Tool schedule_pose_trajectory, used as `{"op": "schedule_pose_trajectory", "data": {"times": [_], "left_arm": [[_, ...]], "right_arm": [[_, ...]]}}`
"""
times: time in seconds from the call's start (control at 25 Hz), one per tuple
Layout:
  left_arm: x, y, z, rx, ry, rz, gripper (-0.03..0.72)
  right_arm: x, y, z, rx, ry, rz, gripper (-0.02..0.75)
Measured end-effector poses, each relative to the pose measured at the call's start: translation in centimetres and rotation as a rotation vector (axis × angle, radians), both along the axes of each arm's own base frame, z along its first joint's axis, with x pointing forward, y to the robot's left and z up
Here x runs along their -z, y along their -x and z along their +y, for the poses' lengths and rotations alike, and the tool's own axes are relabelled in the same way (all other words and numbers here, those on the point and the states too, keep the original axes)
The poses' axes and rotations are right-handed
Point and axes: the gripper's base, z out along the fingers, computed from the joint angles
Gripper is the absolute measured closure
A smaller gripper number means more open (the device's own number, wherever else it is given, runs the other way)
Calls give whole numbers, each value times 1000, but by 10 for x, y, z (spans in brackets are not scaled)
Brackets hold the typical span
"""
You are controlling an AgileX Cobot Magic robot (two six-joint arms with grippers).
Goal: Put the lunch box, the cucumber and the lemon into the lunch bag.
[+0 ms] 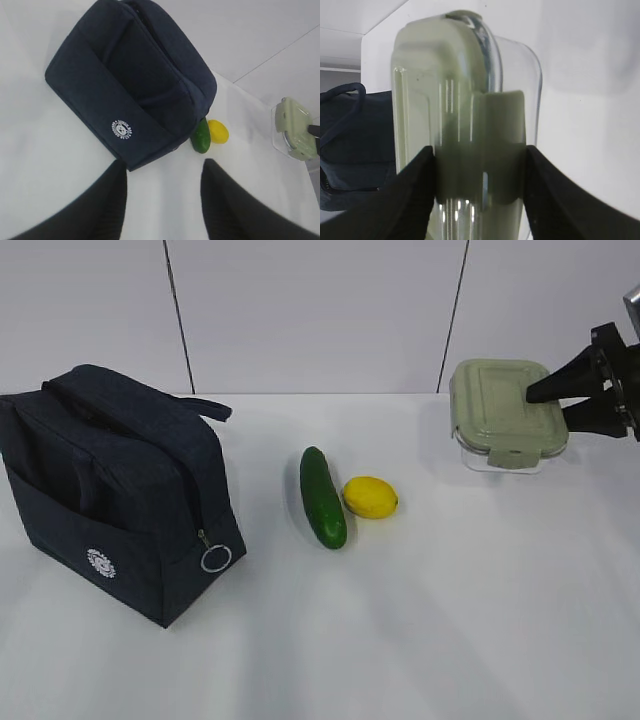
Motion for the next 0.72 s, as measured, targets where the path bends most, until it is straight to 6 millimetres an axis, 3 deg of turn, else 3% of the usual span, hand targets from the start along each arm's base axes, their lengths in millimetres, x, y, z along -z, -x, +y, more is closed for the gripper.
{"op": "schedule_pose_trajectory", "data": {"times": [0.28, 0.52, 0.72], "left_arm": [[3, -44, -7, -24, 62, 91, 179], [5, -76, -9, -75, 119, 91, 165], [16, -101, -13, -104, 165, 164, 162]], "right_arm": [[0, -2, 16, -35, -6, -1, 330], [-1, -4, 39, -91, -7, -1, 330], [-1, -4, 47, -110, -10, -1, 330]]}}
